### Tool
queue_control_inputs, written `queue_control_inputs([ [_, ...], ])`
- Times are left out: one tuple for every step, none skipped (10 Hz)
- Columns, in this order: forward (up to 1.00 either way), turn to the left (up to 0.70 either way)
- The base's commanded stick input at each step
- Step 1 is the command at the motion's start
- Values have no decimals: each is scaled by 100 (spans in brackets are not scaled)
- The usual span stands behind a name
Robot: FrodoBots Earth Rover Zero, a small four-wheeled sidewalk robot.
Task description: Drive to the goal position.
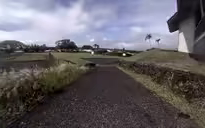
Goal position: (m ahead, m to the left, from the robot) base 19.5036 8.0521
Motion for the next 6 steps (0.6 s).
queue_control_inputs([
  [50, 0],
  [50, 0],
  [50, 0],
  [50, 0],
  [50, 0],
  [50, 0],
])
